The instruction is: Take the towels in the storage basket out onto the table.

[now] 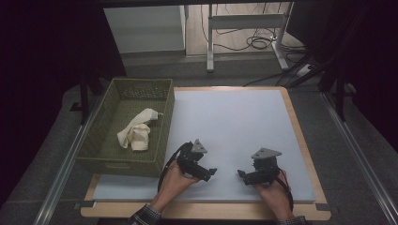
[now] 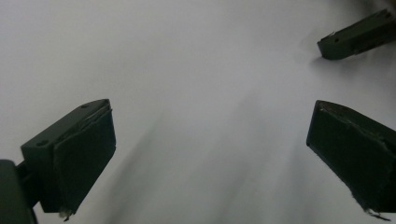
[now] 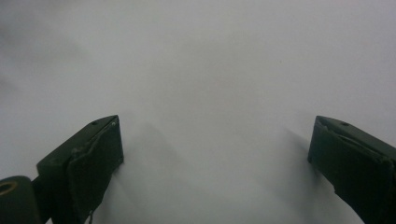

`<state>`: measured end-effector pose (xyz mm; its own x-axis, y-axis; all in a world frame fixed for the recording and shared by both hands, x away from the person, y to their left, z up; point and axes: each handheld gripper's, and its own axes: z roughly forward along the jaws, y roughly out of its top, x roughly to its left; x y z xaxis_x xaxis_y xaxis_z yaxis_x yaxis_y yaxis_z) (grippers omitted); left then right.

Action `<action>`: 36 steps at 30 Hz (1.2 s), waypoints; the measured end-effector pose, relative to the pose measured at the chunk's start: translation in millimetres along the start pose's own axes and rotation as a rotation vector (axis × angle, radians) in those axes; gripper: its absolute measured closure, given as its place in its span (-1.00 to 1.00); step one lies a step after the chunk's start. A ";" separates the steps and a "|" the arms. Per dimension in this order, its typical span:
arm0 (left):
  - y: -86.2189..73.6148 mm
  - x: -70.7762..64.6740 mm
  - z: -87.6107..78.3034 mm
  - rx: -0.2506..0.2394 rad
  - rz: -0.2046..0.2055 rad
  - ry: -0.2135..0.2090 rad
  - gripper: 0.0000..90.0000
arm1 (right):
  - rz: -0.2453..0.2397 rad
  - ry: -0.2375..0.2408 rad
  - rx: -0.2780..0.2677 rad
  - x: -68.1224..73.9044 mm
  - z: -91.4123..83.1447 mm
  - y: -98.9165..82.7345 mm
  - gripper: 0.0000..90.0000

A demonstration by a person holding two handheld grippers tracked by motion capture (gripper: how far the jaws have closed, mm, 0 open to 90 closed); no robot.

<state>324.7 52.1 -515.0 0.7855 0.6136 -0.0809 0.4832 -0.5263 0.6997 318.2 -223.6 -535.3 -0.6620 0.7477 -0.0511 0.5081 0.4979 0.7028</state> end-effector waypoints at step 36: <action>80.2 35.1 -48.2 0.041 0.012 0.028 -0.97 | -0.002 0.001 -0.003 -0.3 0.3 -0.1 -0.92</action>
<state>372.4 59.8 -427.5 0.7805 0.6229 -0.0523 0.4895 -0.5570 0.6709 318.5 -223.7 -535.5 -0.6634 0.7464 -0.0520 0.5051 0.4980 0.7049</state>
